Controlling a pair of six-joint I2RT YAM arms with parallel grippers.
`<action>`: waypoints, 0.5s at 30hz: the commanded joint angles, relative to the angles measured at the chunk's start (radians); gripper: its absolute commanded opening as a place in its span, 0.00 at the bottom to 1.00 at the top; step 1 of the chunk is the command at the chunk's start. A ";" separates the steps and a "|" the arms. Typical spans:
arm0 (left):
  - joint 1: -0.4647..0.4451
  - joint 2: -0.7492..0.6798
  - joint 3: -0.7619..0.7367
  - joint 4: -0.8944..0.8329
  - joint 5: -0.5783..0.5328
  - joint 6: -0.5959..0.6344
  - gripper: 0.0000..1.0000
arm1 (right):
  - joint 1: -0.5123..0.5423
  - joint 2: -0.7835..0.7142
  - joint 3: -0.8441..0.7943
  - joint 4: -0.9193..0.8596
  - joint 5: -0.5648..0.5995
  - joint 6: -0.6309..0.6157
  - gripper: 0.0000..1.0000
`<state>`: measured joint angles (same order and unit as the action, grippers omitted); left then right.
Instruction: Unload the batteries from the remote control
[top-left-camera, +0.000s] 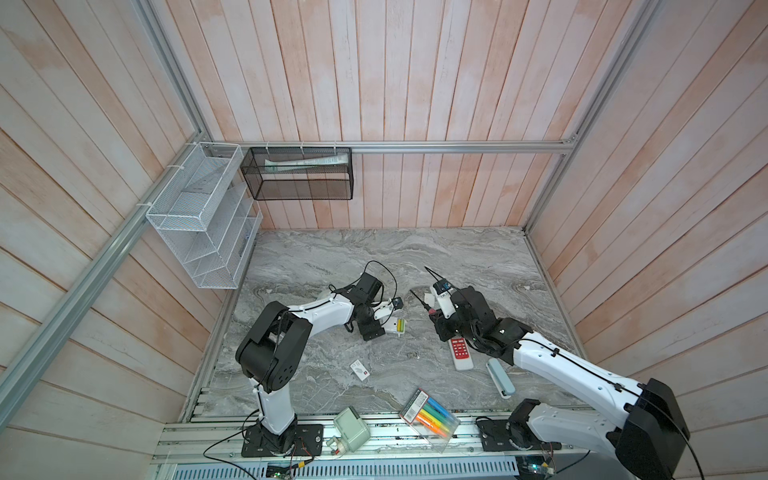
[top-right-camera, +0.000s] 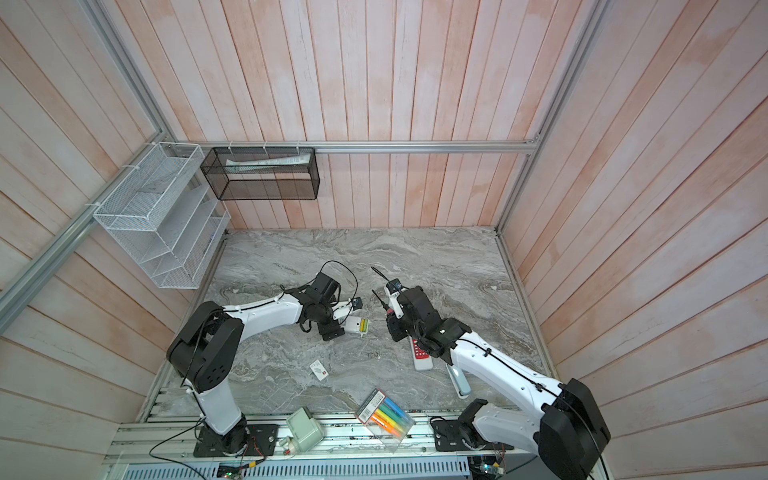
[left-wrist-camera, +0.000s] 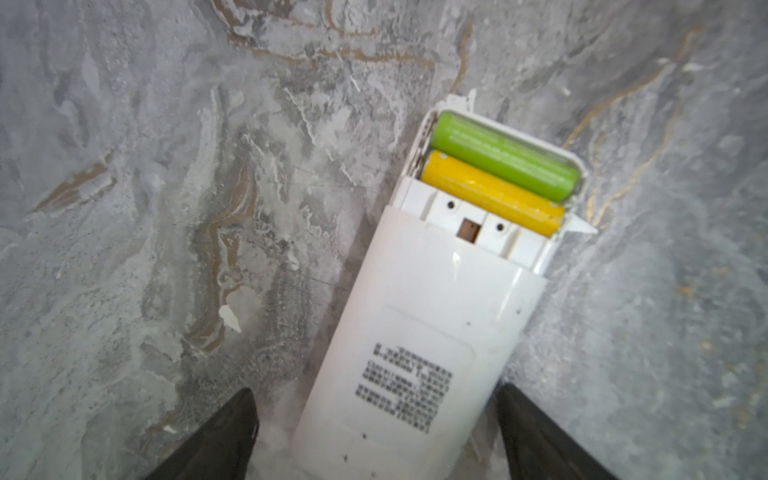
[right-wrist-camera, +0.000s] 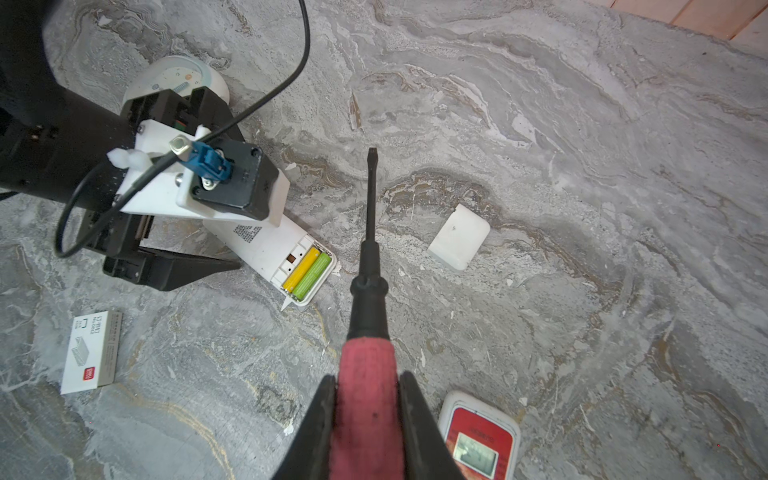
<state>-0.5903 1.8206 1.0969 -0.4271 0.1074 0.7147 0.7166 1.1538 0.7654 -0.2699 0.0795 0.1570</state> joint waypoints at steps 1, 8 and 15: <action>-0.009 0.015 0.012 -0.046 -0.011 0.013 0.88 | -0.009 -0.006 -0.008 -0.013 -0.006 0.006 0.00; -0.033 -0.013 -0.036 -0.051 0.000 -0.031 0.78 | -0.018 0.013 -0.003 -0.011 -0.016 0.006 0.00; -0.034 -0.028 -0.070 -0.049 -0.021 -0.064 0.63 | -0.019 0.040 0.000 -0.001 -0.029 0.006 0.00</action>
<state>-0.6224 1.7992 1.0615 -0.4377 0.1055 0.6655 0.7017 1.1816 0.7654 -0.2699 0.0650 0.1570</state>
